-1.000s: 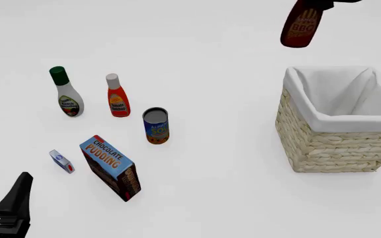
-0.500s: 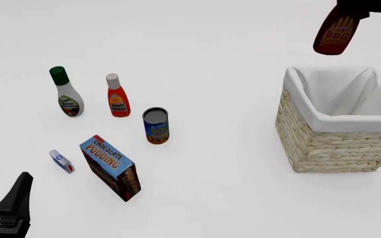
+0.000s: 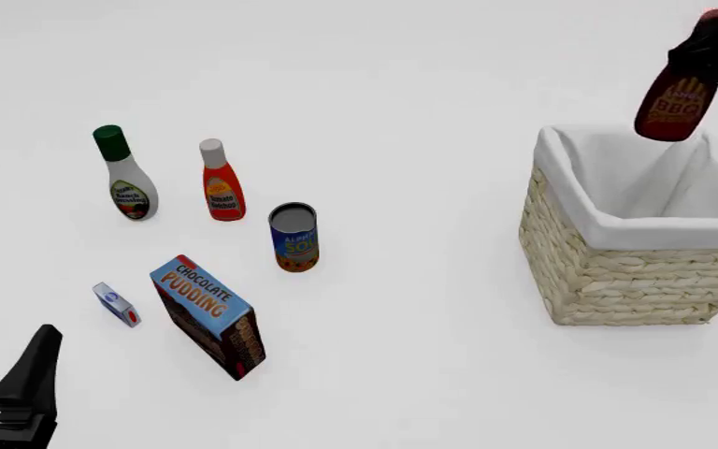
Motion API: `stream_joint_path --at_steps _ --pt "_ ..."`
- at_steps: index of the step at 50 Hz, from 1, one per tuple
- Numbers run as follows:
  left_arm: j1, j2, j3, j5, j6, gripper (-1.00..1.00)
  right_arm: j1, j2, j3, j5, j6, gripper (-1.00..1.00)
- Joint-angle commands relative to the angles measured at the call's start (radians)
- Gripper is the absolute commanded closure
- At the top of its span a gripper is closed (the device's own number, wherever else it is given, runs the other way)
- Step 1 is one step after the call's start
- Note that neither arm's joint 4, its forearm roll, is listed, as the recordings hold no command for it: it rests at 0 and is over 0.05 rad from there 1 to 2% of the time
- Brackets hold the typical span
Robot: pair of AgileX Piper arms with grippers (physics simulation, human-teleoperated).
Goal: Pick the bbq sauce and place it in the basket.
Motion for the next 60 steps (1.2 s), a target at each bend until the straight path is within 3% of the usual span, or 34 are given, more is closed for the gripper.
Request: stream_joint_path --at_steps 1,22,60 --pt "0.000 0.000 0.000 0.000 0.000 -1.00 -0.051 -0.001 0.062 -0.045 -0.001 1.00" --pt "0.000 0.000 0.000 0.000 0.000 -1.00 -0.062 0.052 0.148 -0.124 -0.016 1.00" --pt "0.000 0.000 0.000 0.000 0.000 -1.00 -0.066 0.238 0.205 -0.273 -0.038 1.00"
